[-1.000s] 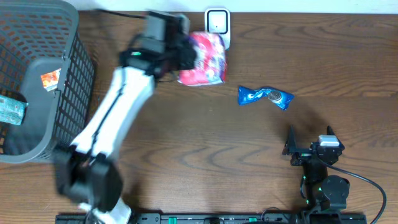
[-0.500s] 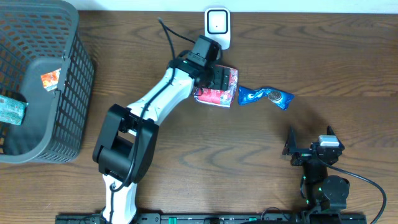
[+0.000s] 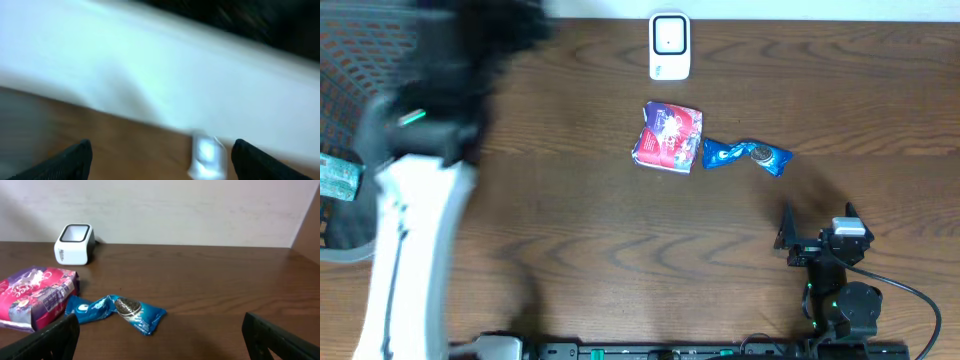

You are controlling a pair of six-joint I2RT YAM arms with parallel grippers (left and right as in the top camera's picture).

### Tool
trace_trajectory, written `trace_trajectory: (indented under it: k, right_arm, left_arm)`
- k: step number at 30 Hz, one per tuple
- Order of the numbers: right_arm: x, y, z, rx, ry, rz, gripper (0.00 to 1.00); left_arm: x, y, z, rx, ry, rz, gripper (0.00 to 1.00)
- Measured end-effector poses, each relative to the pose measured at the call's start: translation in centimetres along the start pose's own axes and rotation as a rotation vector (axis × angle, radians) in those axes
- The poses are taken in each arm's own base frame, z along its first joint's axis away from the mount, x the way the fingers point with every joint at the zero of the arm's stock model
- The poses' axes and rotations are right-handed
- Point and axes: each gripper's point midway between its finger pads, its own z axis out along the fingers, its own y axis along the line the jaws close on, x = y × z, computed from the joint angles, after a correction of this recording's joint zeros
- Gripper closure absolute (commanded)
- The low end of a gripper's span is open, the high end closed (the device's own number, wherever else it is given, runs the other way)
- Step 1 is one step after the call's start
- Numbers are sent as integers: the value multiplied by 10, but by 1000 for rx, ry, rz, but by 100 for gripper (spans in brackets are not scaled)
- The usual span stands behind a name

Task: Scan the item barcode
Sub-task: 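Reach into the basket and grasp the orange pack with left gripper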

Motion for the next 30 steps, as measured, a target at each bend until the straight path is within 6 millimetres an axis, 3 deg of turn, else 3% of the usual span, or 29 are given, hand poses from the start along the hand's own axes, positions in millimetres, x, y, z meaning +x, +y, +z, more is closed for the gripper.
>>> trace_trajectory:
  k: [2, 4, 6, 9, 12, 14, 15, 18, 22, 27, 29, 30]
  right_arm:
    - [0, 0, 0, 0, 0, 0, 1]
    - [0, 0, 0, 0, 0, 0, 1]
    - [0, 0, 0, 0, 0, 0, 1]
    - [0, 0, 0, 0, 0, 0, 1]
    - [0, 0, 0, 0, 0, 0, 1]
    - [0, 0, 0, 0, 0, 0, 1]
    - [0, 0, 0, 0, 0, 0, 1]
    - [0, 0, 0, 0, 0, 0, 1]
    - [0, 0, 0, 0, 0, 0, 1]
    - [0, 0, 0, 0, 0, 0, 1]
    - [0, 0, 0, 0, 0, 0, 1]
    - [0, 0, 0, 0, 0, 0, 1]
  left_arm:
    - [-33, 59, -30, -163, -95, -39, 11]
    - [-42, 115, -46, -323, -113, -73, 11]
    - [-37, 158, -52, -438, -93, -102, 12]
    - [-16, 228, -53, -611, -17, -158, 13]
    - [3, 267, -45, -686, 38, -193, 13]
    - [14, 281, -34, -705, 66, -210, 29]
    - [19, 287, -25, -710, 78, -217, 30]
    - [31, 299, -6, -721, 92, -243, 23]
    - [53, 321, 16, -770, 114, -309, 22]
    - [95, 345, 43, -821, 187, -381, 23]
    - [126, 359, 58, -854, 235, -438, 22]
    - [131, 361, 61, -860, 242, -452, 22]
